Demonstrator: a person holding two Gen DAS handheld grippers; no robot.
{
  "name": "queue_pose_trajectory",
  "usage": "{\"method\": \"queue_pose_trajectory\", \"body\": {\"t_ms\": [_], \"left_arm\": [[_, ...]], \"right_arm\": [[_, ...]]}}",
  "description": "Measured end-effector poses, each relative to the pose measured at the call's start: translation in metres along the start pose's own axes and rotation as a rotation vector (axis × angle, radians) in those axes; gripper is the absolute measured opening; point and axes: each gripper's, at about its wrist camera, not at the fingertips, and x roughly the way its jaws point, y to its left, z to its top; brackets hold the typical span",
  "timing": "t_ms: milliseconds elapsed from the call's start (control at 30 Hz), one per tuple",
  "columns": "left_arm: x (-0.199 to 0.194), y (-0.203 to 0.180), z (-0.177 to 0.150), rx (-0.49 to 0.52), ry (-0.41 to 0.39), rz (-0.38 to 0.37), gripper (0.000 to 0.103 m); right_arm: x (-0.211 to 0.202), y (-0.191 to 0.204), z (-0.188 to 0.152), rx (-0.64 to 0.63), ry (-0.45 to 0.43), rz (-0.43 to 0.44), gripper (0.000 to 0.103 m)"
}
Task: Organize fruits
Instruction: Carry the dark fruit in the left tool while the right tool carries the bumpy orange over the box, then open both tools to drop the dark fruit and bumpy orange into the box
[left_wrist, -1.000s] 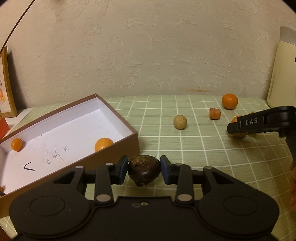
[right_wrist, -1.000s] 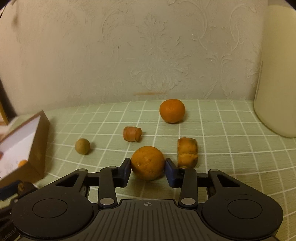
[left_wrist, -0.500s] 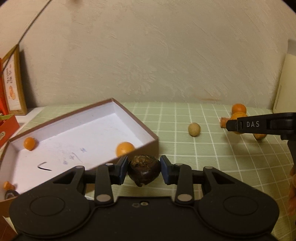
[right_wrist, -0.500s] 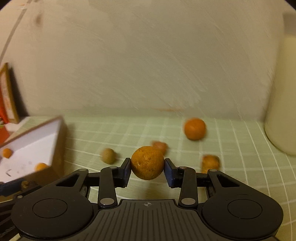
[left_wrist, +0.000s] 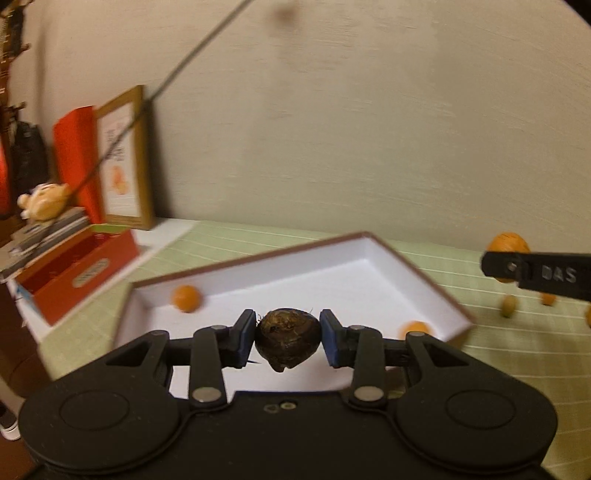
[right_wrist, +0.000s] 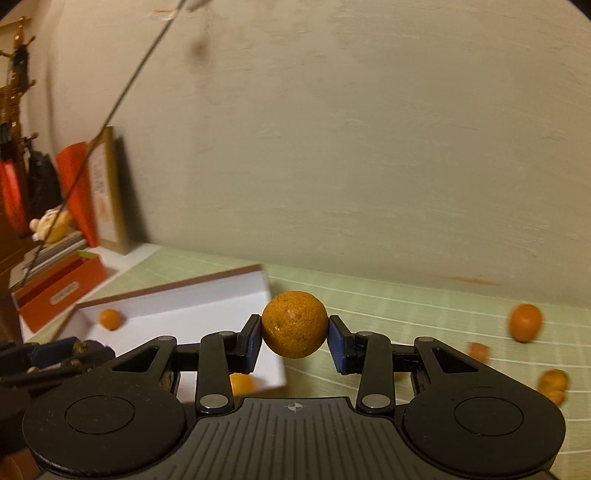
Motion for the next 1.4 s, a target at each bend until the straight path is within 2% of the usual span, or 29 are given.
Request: {"method": "queue_pose_trajectory", "body": {"t_ms": [267, 467, 1400], "left_arm": [[0.012, 0.042, 0.007, -0.041, 0.006, 0.081, 0.028], [0.018, 0.057, 0.002, -0.076, 0.031, 0.121, 0.028], [0.047, 0.072, 0.001, -0.108, 0.097, 0.151, 0.029]], "right_arm": [[0.02, 0.047, 0.003, -0.046, 0.016, 0.076, 0.039], [0.036, 0.062, -0.003, -0.062, 0.055, 0.088, 0.039], [0.085, 0.069, -0.003, -0.052, 0.14, 0.051, 0.039]]}}
